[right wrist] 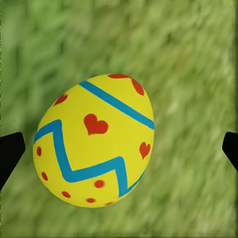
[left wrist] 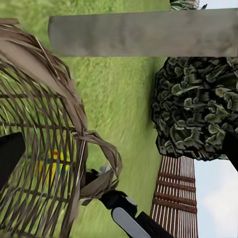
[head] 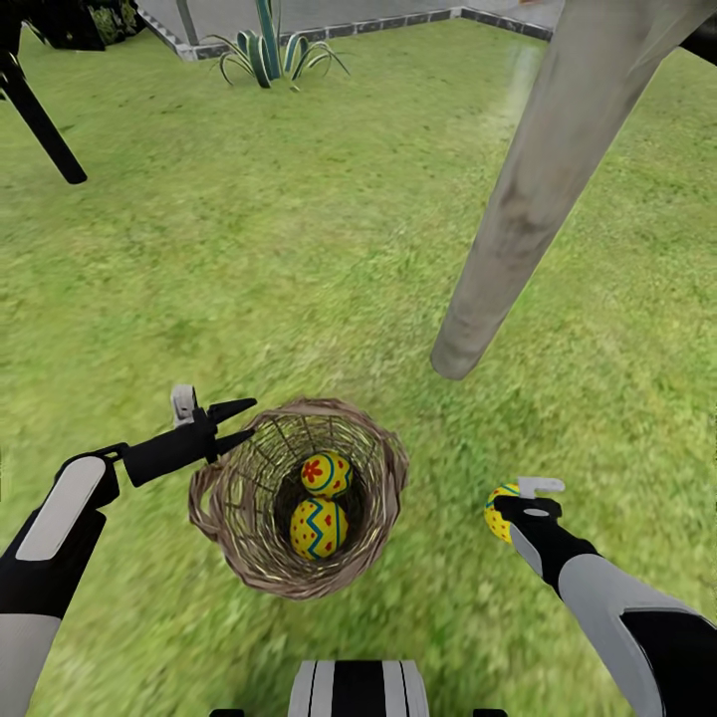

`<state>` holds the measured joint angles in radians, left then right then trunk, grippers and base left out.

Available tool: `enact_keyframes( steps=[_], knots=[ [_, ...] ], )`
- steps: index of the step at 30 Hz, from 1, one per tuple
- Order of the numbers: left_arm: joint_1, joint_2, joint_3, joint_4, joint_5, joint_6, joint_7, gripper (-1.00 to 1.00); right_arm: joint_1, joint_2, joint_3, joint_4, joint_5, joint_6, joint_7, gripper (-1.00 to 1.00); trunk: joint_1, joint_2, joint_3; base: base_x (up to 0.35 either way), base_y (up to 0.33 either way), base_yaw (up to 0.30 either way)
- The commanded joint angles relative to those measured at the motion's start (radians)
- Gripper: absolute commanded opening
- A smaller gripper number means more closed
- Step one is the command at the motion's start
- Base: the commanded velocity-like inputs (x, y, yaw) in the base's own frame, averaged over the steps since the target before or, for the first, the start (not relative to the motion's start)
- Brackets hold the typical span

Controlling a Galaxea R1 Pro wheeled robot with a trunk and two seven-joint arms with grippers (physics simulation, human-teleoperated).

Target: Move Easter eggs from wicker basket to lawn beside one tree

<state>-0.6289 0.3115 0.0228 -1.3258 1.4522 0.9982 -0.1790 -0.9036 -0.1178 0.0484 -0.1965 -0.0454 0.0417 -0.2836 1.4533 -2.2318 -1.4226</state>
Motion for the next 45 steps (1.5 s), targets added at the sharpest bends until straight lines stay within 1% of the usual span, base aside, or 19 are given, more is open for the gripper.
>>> enact_keyframes(
  steps=[1,9,20,36,41,45],
  knots=[
    [0.000,0.000,0.001,0.000,-0.010,0.004,-0.010,1.00,0.000,0.000,0.005,-0.001,-0.005,0.004,-0.004,1.00,-0.004,0.007,0.003,0.000,0.000,0.000],
    [0.000,0.002,0.003,-0.003,-0.009,0.004,-0.010,1.00,0.001,0.001,0.007,-0.001,-0.003,0.004,-0.004,1.00,-0.035,0.063,0.028,0.000,0.000,0.000],
    [0.000,0.013,0.005,-0.010,-0.005,0.006,-0.011,1.00,0.002,0.003,0.007,-0.001,0.001,0.003,-0.002,1.00,-0.077,0.140,0.062,0.000,0.000,0.000],
    [0.000,0.015,0.006,-0.009,-0.004,0.007,-0.011,1.00,0.002,0.004,0.008,-0.005,0.001,0.003,-0.001,1.00,-0.138,0.252,0.112,-0.023,0.000,0.000],
    [-0.001,0.039,0.011,-0.009,-0.003,0.007,-0.014,1.00,0.002,0.004,0.008,-0.006,0.001,0.003,0.000,1.00,-0.157,0.287,0.128,0.000,0.000,0.000],
    [-0.001,0.046,0.012,-0.009,-0.003,0.007,-0.035,1.00,0.002,0.004,0.008,-0.008,0.000,0.004,0.002,1.00,-0.173,0.315,0.141,0.000,0.000,0.000]
  ],
)
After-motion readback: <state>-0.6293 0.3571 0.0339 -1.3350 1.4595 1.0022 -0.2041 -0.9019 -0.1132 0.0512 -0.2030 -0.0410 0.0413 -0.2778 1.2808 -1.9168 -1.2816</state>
